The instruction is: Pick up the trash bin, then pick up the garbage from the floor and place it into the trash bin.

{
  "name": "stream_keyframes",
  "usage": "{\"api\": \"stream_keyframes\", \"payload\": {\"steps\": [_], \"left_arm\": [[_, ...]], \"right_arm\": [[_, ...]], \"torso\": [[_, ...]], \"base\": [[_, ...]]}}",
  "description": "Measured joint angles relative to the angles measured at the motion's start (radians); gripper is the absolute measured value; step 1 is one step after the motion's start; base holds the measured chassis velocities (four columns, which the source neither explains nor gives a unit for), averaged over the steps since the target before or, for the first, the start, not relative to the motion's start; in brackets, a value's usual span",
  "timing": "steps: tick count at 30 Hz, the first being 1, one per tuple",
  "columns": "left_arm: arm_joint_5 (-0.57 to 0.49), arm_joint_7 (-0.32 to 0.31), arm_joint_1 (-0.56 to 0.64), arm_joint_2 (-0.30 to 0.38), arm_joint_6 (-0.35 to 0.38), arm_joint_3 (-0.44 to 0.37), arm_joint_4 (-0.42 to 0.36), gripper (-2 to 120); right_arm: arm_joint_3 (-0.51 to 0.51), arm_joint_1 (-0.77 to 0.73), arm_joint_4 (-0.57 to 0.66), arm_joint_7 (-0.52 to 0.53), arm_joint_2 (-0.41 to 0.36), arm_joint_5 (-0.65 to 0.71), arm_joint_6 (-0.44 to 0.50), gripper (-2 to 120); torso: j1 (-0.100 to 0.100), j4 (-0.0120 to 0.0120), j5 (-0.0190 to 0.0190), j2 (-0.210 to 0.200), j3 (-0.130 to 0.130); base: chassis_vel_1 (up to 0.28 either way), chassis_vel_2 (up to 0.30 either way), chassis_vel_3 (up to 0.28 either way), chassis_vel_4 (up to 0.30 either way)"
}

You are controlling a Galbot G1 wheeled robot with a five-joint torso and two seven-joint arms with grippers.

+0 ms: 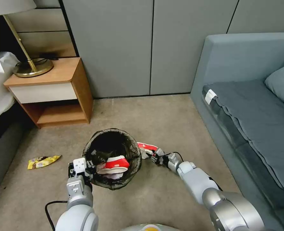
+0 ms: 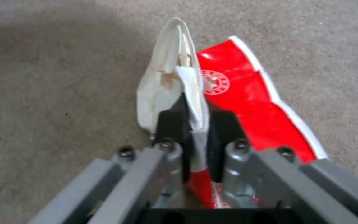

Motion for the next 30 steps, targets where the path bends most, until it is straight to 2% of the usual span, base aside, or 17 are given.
{"api": "stream_keyframes", "payload": {"steps": [2,12,17,20,21,23,24,27,28,30], "left_arm": [[0.0,0.0,-0.001,0.0,0.0,0.002,0.0,0],[-0.002,0.0,-0.011,0.002,0.004,0.005,0.012,0],[-0.01,0.0,-0.019,0.008,0.007,0.005,0.018,0],[-0.023,0.0,-0.024,0.021,0.011,-0.001,0.019,0],[-0.023,0.0,-0.024,0.021,0.011,-0.001,0.019,0],[-0.027,0.0,-0.027,0.026,0.012,-0.002,0.023,0],[-0.027,0.0,-0.027,0.026,0.012,-0.002,0.023,0],[-0.029,-0.001,-0.033,0.028,0.013,0.0,0.032,0],[-0.029,-0.001,-0.033,0.028,0.013,0.0,0.032,0],[-0.03,-0.001,-0.037,0.028,0.013,0.002,0.039,0]], "right_arm": [[0.0,-0.002,0.001,0.002,0.0,0.002,0.004,0],[-0.001,-0.012,0.024,0.042,0.007,0.065,0.035,0],[-0.003,-0.041,0.089,0.132,0.005,0.142,0.061,0],[-0.003,-0.104,0.243,0.205,-0.028,0.215,0.079,0],[-0.003,-0.104,0.243,0.205,-0.028,0.215,0.079,0],[-0.003,-0.162,0.396,0.228,-0.063,0.271,0.078,0],[-0.003,-0.162,0.396,0.228,-0.063,0.271,0.078,0],[0.002,-0.285,0.734,0.248,-0.12,0.368,0.031,0],[0.002,-0.285,0.734,0.248,-0.12,0.368,0.031,0],[0.009,-0.342,0.926,0.249,-0.145,0.405,-0.004,0]], "torso": [[0.0,0.0,0.0,0.0,0.0],[0.0,0.0001,0.0,0.0,0.0],[0.0,0.0,0.0001,0.0,0.0],[0.0,0.0002,0.0002,0.0,0.0],[0.0,0.0002,0.0002,0.0,0.0],[0.0,-0.0001,-0.0001,0.0,0.0],[0.0,-0.0001,-0.0001,0.0,0.0],[0.0,-0.0001,0.0001,0.0,0.0],[0.0,-0.0001,0.0001,0.0,0.0],[0.0,0.0,0.0002,0.0,0.0]], "base": [[0.0,0.0,0.0,0.0],[0.0,0.0,0.0,0.0],[0.0,0.0,0.0,0.0],[0.0,0.0,0.0,0.0],[0.0,0.0,0.0,0.0],[0.0,0.0,0.0,0.0],[0.0,0.0,0.0,0.0],[0.0,0.0,0.0,0.0],[0.0,0.0,0.0,0.0],[0.0,0.0,0.0,0.0]]}}
